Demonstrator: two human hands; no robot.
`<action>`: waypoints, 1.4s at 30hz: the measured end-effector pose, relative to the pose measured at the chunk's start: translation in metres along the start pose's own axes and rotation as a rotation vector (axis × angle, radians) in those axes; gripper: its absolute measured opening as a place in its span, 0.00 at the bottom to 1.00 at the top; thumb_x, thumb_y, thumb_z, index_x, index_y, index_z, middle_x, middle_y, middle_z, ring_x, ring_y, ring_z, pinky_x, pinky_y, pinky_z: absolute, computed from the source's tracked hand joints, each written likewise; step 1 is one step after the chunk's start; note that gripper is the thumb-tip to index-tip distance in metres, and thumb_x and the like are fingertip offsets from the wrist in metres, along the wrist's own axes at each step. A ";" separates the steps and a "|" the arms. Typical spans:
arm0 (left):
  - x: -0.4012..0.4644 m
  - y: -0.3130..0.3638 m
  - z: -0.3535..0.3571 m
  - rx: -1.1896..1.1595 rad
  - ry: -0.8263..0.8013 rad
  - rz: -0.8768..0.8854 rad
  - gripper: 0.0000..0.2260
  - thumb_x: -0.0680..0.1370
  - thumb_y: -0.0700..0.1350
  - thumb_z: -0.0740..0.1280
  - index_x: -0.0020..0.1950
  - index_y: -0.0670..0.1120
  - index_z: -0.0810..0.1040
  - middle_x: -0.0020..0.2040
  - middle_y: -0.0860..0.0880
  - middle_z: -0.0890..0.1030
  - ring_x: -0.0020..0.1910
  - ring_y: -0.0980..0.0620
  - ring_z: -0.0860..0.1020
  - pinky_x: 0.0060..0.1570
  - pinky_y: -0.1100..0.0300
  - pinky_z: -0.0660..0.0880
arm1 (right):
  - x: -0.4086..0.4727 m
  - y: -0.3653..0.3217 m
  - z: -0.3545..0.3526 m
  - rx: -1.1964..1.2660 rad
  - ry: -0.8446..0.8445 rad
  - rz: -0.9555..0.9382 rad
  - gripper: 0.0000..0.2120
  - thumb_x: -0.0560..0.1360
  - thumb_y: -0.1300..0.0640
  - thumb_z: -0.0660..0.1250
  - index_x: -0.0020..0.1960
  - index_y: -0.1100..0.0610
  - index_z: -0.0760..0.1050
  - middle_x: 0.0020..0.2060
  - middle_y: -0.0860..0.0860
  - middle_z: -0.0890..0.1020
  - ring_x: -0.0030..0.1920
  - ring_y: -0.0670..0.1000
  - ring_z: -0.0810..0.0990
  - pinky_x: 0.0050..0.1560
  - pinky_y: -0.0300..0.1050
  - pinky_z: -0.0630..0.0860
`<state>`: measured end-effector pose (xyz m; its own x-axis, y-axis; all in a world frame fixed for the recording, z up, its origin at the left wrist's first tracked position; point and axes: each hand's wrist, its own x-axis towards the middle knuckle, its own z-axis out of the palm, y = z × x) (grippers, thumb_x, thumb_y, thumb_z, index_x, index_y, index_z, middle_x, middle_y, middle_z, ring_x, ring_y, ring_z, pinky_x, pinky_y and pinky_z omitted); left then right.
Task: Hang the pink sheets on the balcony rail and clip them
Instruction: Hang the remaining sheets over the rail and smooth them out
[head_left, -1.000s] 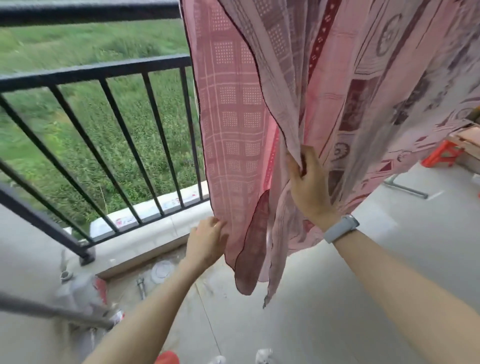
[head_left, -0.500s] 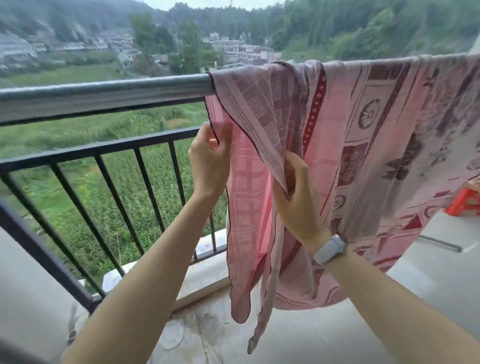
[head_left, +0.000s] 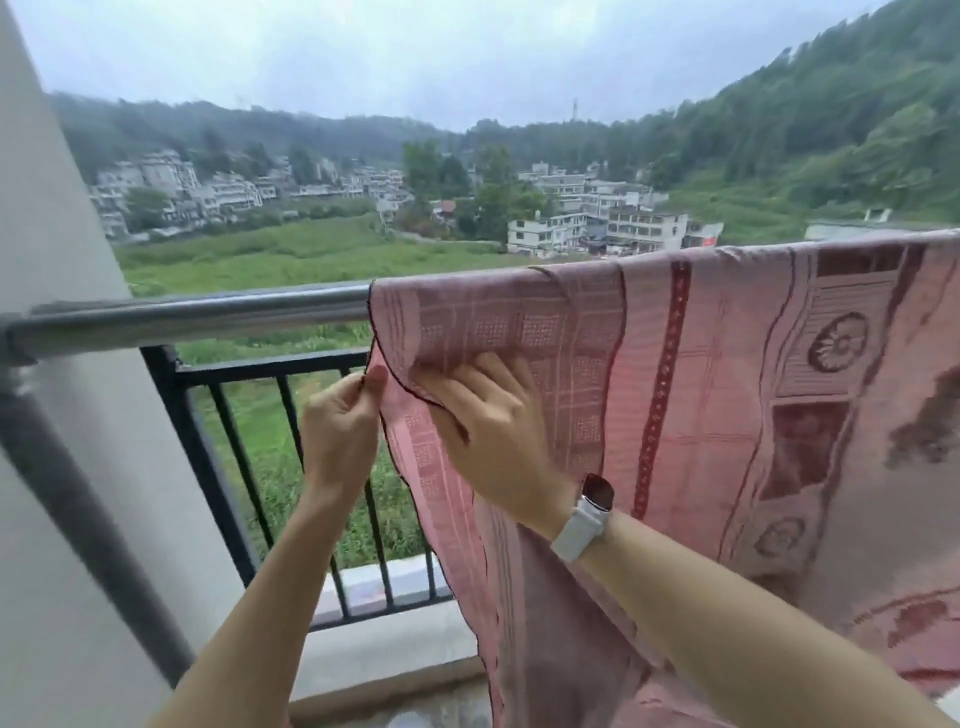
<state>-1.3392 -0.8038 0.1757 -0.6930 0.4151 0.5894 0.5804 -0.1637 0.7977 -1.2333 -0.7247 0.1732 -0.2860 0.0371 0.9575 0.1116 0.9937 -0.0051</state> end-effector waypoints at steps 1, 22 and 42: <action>-0.005 -0.005 -0.010 0.025 -0.013 -0.020 0.11 0.77 0.44 0.63 0.36 0.49 0.78 0.30 0.47 0.78 0.30 0.46 0.74 0.32 0.55 0.72 | 0.000 -0.009 0.011 0.002 -0.030 0.006 0.11 0.75 0.57 0.60 0.49 0.56 0.80 0.36 0.49 0.83 0.42 0.51 0.76 0.46 0.50 0.70; 0.069 0.100 -0.050 0.556 -0.496 0.311 0.08 0.74 0.43 0.68 0.52 0.46 0.81 0.42 0.55 0.81 0.35 0.67 0.76 0.43 0.72 0.74 | 0.046 0.042 -0.031 -0.099 0.014 -0.013 0.09 0.73 0.61 0.61 0.52 0.58 0.75 0.48 0.52 0.78 0.51 0.51 0.73 0.54 0.47 0.66; 0.077 0.088 -0.153 0.650 0.124 0.340 0.10 0.70 0.44 0.71 0.49 0.43 0.83 0.40 0.48 0.78 0.44 0.50 0.76 0.50 0.61 0.73 | 0.129 -0.065 0.030 0.076 -0.258 0.010 0.11 0.77 0.55 0.59 0.52 0.56 0.79 0.47 0.50 0.83 0.48 0.53 0.80 0.52 0.47 0.68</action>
<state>-1.4064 -0.9233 0.3109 -0.4505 0.3253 0.8314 0.8809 0.3130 0.3549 -1.3061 -0.7809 0.2887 -0.5192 0.0632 0.8523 0.0463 0.9979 -0.0457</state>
